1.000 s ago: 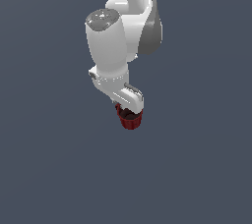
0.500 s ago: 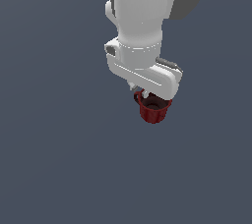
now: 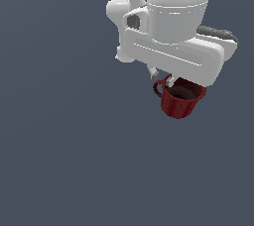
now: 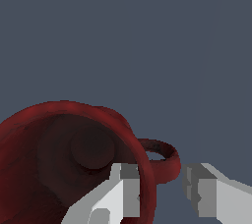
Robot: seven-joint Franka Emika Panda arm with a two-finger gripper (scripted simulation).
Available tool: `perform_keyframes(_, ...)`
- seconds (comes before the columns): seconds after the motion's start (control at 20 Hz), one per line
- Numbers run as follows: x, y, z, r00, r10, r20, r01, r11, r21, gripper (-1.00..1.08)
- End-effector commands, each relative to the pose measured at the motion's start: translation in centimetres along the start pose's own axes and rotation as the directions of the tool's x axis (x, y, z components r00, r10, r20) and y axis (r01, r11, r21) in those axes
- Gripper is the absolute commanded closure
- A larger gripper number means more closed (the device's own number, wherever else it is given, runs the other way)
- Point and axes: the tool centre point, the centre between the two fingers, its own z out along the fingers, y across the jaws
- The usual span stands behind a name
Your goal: Pick up the object and move it to a goal position.
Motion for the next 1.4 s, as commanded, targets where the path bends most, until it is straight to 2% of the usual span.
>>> perform_keyframes(0.0, -0.3, -1.1, -1.5, 1.0, 0.0, -0.002, 0.0, 1.0, 0.003, 1.08)
perform_keyframes(0.7, -1.5, -5.1, -6.3, 1.0, -0.001, -0.001, 0.001, 1.0, 0.004, 1.08)
perform_keyframes(1.35, -1.8, -6.4, -7.7, 1.0, -0.002, -0.001, 0.002, 1.0, 0.005, 1.08)
